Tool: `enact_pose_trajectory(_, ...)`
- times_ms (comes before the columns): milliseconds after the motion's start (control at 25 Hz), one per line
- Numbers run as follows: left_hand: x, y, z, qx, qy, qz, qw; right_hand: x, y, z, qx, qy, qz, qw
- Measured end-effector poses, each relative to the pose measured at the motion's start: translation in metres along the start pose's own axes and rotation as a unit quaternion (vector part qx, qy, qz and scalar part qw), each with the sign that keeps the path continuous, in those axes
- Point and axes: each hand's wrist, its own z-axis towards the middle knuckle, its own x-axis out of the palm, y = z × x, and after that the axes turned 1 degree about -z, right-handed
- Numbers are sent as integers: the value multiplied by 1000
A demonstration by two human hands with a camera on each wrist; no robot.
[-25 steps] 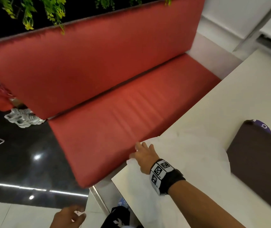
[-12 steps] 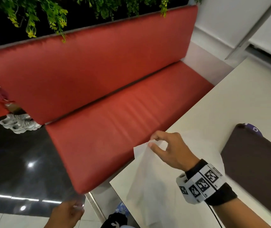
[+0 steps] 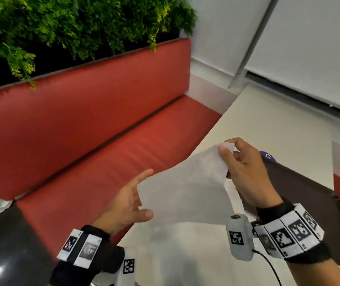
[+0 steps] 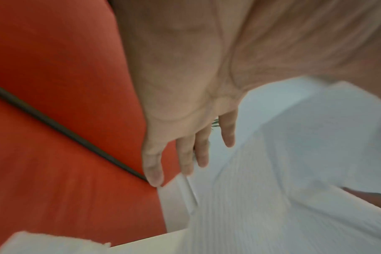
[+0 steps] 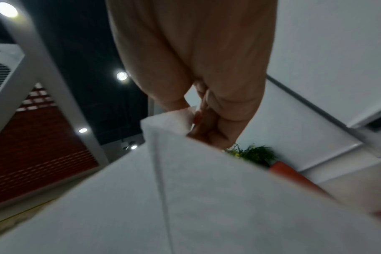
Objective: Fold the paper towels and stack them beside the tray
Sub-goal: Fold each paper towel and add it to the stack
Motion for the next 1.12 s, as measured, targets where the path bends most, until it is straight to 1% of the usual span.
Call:
enact_pose_trajectory(120,31,-19,32,-2,-1,-17,1000,-36,-12,-15,89,-24,50,994)
enact_pose_trajectory(200,47,-22,45,-16,-10,-3,1000,-58,-19,-23,127,-31,100,986)
enact_pose_trajectory(320,74,-31,63,-33,9,1,999,-89,-27,-44,174,-60,192,964)
enact_pose_trajectory(360,83,-36,68,-38,10,-9,999,-96,-31,-54,185,-44,215,958)
enact_pose_trajectory(440,96,-46,78,-40,9,-20,999,-100,-41,-75,205,19,251,946)
enact_pose_trajectory(480,100,-49,83,-39,12,-23,999,-100,-46,-84,205,37,258,943)
enact_pose_trajectory(520,104,-51,86,-38,17,-26,999,-100,-50,-90,196,32,252,947)
enact_pose_trajectory(640,112,-54,91,-48,51,-24,997,-103,-55,-96,147,-46,182,971)
enact_pose_trajectory(720,118,-52,93,-57,88,32,994,-109,-54,-96,133,-62,151,978)
enact_pose_trajectory(760,121,-50,94,-57,93,53,993,-113,-55,-97,129,-65,151,978)
enact_pose_trajectory(840,124,-46,96,-51,78,51,994,-118,-58,-101,123,-64,156,978)
enact_pose_trajectory(920,124,-42,96,-50,81,15,995,-121,-62,-104,123,-68,165,976)
enact_pose_trajectory(1000,125,-39,97,-54,92,-13,994,-121,-65,-108,130,-80,203,967)
enact_pose_trajectory(1120,128,-43,94,-70,81,-22,994,-123,-72,-113,150,-88,252,952)
